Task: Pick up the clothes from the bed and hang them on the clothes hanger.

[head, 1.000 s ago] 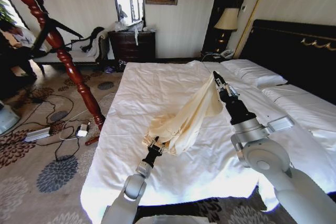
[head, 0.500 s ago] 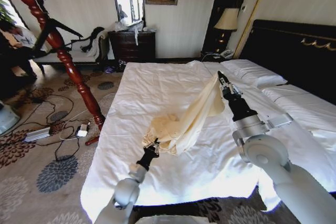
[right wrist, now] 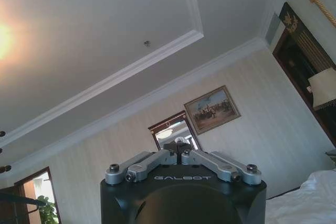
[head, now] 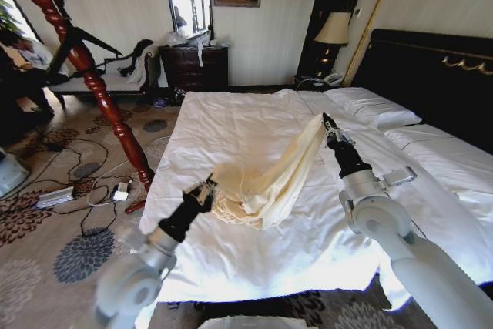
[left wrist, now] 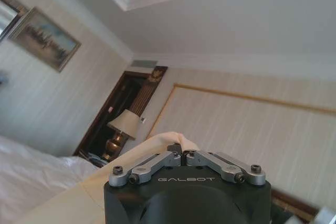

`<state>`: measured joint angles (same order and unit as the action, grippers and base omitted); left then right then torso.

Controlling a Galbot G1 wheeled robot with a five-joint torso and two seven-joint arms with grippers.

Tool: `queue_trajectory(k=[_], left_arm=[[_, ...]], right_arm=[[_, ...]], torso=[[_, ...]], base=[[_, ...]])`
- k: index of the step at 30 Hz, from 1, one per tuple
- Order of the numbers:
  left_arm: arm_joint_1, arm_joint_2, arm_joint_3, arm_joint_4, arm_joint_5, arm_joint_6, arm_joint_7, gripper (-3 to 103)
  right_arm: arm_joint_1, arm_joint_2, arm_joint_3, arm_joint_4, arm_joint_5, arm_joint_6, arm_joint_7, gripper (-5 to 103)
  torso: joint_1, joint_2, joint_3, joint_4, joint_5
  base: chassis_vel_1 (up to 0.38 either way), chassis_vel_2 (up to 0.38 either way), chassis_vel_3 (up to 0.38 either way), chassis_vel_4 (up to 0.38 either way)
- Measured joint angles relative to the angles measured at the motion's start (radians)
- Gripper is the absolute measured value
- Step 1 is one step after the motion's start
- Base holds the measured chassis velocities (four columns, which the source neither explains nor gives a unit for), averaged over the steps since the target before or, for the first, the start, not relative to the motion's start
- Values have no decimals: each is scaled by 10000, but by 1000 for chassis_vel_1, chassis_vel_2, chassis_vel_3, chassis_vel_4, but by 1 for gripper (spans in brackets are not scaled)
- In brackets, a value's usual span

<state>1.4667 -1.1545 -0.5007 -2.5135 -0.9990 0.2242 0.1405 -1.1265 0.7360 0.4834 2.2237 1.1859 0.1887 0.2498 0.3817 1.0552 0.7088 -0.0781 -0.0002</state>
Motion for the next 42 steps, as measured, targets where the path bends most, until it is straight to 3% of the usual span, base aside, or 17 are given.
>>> queue_trajectory(k=[1, 3, 7, 10, 11, 14, 20, 28, 30, 32, 37, 38, 40, 42], left_arm=[[0, 0, 0, 0, 0, 0, 0, 0], [-6, -145, -166, -9, -1152, 117, -499, 0], [-140, -429, -63, 711, -1287, 167, -1253, 0], [-262, -615, 311, 1968, -644, 439, -2050, 0], [-262, -615, 311, 1968, -644, 439, -2050, 0], [-305, -612, 741, 3394, 605, 818, -2640, 0], [-469, -611, 1105, 4597, 1338, 1616, -3704, 0], [-359, -496, 1076, 4704, 2419, 1931, -3988, -2], [-348, -493, 1005, 4679, 2419, 1868, -4056, 3], [-377, -517, 835, 4532, 2228, 1563, -3962, 10], [-345, -489, 613, 4031, 2119, 939, -3217, 2], [-281, -459, 608, 3860, 2194, 845, -3043, 7], [-194, -424, 609, 3690, 2442, 690, -2860, 12], [-73, -384, 541, 3581, 3834, 132, -2541, 18]], right_arm=[[0, 0, 0, 0, 0, 0, 0, 0], [-67, 10, -8, 0, -19, -9, -8, 0], [-118, 104, -156, -10, -152, -32, -34, 0], [-218, 183, -338, -37, -332, -82, -69, 0], [-218, 183, -338, -37, -332, -82, -69, 0], [-384, 188, -512, -41, -475, -101, -163, 0], [-460, 237, -753, 3, -643, -105, -323, 0], [-452, 292, -957, 142, -780, -61, -489, 0], [-448, 307, -966, 185, -783, -17, -529, 0], [-493, 314, -1032, 254, -793, 12, -623, 0], [-646, 281, -1193, 381, -924, 31, -680, 0], [-661, 282, -1199, 403, -938, 32, -681, 0], [-674, 285, -1197, 424, -941, 33, -681, 0], [-730, 289, -1137, 485, -940, 37, -681, 0]], torso=[[0, 0, 0, 0, 0], [1, -1, 0, 3, -2], [0, 0, -1, 1, 2], [3, -1, 1, 3, -1], [3, -1, 1, 3, -1], [2, -1, 0, -1, 0], [2, -1, 1, 1, 0], [2, -1, 1, 2, 2], [1, -1, 1, 3, 1], [1, -1, 0, 3, 1], [1, -1, 0, 0, 1], [1, -1, 1, 1, 1], [1, -1, 0, 1, 1], [0, 0, 0, 2, 2]], base=[[0, 0, 0, 0], [0, 0, 0, 0], [0, 0, 0, 0], [0, 0, 0, 0], [0, 0, 0, 0], [0, 0, 0, 0], [0, 0, 0, 0], [0, 0, 0, 0], [0, 0, 0, 0], [0, 0, 0, 0], [0, 0, 0, 0], [0, 0, 0, 0], [0, 0, 0, 0], [0, 0, 0, 0]])
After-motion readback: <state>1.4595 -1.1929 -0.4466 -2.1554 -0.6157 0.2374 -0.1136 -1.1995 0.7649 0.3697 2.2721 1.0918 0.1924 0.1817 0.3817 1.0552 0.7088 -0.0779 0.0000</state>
